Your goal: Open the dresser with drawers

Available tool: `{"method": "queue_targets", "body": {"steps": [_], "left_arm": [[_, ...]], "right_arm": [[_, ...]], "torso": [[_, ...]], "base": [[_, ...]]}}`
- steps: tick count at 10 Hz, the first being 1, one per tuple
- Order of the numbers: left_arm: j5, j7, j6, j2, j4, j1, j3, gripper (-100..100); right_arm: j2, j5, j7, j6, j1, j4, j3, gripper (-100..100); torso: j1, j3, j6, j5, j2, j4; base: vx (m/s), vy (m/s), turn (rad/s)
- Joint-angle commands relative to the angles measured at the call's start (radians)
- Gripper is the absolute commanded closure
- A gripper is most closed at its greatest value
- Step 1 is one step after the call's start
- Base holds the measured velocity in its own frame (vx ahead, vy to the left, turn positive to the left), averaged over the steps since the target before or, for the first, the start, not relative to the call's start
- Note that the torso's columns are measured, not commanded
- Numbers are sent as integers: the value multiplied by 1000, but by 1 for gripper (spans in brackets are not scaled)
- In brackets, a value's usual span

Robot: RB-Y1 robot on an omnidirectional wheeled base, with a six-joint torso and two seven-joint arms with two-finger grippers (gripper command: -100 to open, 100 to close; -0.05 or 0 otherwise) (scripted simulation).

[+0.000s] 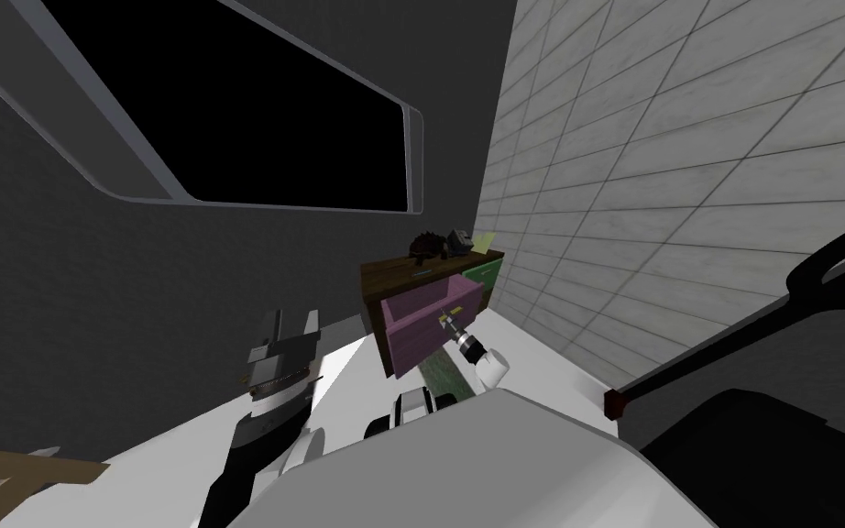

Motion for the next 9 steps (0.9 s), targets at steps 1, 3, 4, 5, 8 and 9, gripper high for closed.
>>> {"method": "queue_targets", "body": {"steps": [1, 3, 4, 5, 8, 9], "left_arm": [[0, 0, 0, 0, 0, 0, 0, 0], [0, 0, 0, 0, 0, 0, 0, 0], [0, 0, 0, 0, 0, 0, 0, 0], [0, 0, 0, 0, 0, 0, 0, 0], [0, 0, 0, 0, 0, 0, 0, 0], [0, 0, 0, 0, 0, 0, 0, 0]], "right_arm": [[-28, 16, -60, -57, -18, -36, 9, -100], [-29, 17, -59, -58, -12, -32, 8, -100], [-31, 18, -64, -63, -11, -33, 9, 0], [-31, 18, -64, -64, -10, -31, 9, 0], [-31, 19, -63, -65, -8, -29, 8, 0], [-31, 19, -63, -65, -8, -28, 8, 0]], "torso": [[1, 0, 0, 0, -1, 0], [2, 1, 0, 2, 3, 4], [2, 1, 0, 2, 3, 3], [1, 1, 0, 1, 2, 2], [1, 0, 0, 0, 0, 1], [0, 0, 0, 0, 0, 0]], "base": [[-60, 12, 58], [-37, 3, 34], [0, 0, 0], [0, 0, 0], [0, 0, 0], [0, 0, 0]]}}
